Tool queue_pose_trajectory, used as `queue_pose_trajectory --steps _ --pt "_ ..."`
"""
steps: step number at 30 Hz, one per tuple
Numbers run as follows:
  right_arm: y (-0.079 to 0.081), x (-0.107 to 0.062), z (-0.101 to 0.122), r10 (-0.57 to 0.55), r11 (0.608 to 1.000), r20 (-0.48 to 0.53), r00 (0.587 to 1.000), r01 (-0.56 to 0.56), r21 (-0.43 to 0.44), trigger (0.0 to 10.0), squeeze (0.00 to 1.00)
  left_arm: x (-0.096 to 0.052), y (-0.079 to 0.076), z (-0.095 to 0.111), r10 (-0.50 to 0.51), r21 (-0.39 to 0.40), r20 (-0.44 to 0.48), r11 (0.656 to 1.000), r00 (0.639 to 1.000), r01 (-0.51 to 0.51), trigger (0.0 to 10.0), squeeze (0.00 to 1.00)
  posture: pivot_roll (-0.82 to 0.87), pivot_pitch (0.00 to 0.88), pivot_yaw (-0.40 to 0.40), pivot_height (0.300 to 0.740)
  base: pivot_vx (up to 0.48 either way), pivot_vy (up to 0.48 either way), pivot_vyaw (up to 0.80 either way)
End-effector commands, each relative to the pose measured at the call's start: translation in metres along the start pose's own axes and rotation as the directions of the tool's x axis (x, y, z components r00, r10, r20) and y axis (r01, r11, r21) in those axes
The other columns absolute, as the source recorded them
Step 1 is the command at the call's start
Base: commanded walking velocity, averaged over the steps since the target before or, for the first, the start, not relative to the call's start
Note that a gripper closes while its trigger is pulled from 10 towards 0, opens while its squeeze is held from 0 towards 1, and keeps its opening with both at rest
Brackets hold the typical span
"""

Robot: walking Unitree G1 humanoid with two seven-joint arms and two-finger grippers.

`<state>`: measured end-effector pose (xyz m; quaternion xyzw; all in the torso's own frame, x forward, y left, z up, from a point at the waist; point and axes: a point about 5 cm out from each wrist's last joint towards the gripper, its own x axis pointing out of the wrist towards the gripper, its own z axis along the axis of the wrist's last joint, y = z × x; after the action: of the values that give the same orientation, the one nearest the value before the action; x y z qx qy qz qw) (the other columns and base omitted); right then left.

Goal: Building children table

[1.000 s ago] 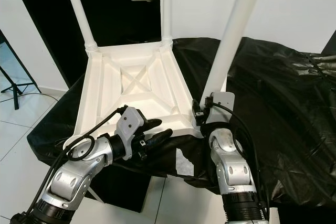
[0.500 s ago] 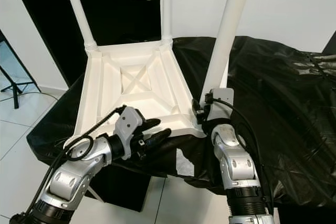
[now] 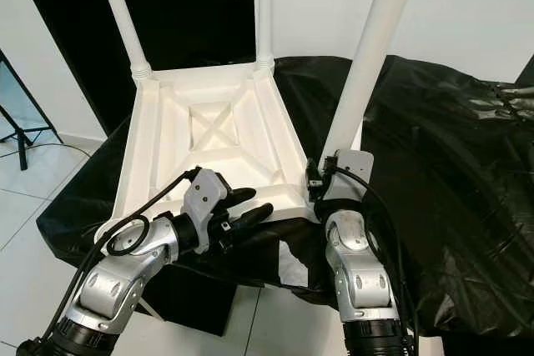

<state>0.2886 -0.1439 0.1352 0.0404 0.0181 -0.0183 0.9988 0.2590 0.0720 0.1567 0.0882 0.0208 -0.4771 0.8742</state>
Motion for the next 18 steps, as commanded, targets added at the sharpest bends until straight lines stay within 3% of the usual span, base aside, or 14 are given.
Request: queue_pose_trajectory --steps 1,2,5,8,9,11,12,15,18 --pt "-0.006 -0.001 -0.013 -0.010 1.000 -0.060 0.998 0.011 0.014 10.0 0.83 0.000 0.003 0.001 0.025 0.007 -0.001 1.000 1.000 -0.025 10.0 0.00 0.01 0.000 0.010 0.740 0.000 0.000 0.00" --pt "-0.009 0.001 -0.010 0.011 1.000 -0.036 0.999 -0.011 0.004 10.0 1.00 0.001 0.003 0.001 0.024 0.008 0.000 1.000 1.000 -0.024 10.0 0.00 0.01 0.000 0.011 0.740 0.000 0.000 0.00" --pt "-0.011 0.002 -0.006 0.037 0.999 -0.013 0.999 -0.037 0.003 10.0 1.00 0.001 0.003 0.002 0.024 0.008 0.001 1.000 1.000 -0.024 10.0 0.00 0.01 0.000 0.011 0.740 0.000 0.000 0.00" --pt "-0.018 0.005 0.001 0.149 0.989 0.031 0.988 -0.148 -0.028 10.0 1.00 0.002 0.004 0.003 0.022 0.010 0.003 1.000 1.000 -0.022 10.0 0.00 0.01 0.000 0.013 0.740 0.000 0.000 0.00" --pt "-0.020 0.007 0.004 0.206 0.978 0.040 0.978 -0.204 -0.051 10.0 0.76 0.001 0.004 0.003 0.021 0.011 0.004 1.000 1.000 -0.021 10.0 0.00 0.01 0.000 0.010 0.740 0.000 0.000 0.00" --pt "-0.020 0.007 0.004 0.206 0.978 0.040 0.978 -0.204 -0.051 10.0 0.76 0.001 0.004 0.003 0.021 0.011 0.004 1.000 1.000 -0.021 10.0 0.00 0.01 0.000 0.010 0.740 0.000 0.000 0.00" --pt "-0.022 0.008 0.007 0.248 0.967 0.049 0.968 -0.244 -0.068 10.0 0.04 0.001 0.004 0.003 0.021 0.012 0.004 1.000 1.000 -0.021 10.0 0.00 0.01 0.000 0.010 0.740 0.000 0.000 0.00" --pt "-0.022 0.009 0.010 0.311 0.948 0.054 0.949 -0.306 -0.085 10.0 0.00 0.000 0.004 0.003 0.022 0.012 0.004 1.000 1.000 -0.022 10.0 0.00 0.02 0.000 0.008 0.740 0.000 0.000 0.00" --pt "-0.020 0.010 0.015 0.456 0.887 0.052 0.889 -0.449 -0.109 10.0 0.00 -0.001 0.001 0.001 0.015 0.010 -0.001 1.000 1.000 -0.015 10.0 0.00 0.02 0.000 0.006 0.740 0.000 0.000 0.00"
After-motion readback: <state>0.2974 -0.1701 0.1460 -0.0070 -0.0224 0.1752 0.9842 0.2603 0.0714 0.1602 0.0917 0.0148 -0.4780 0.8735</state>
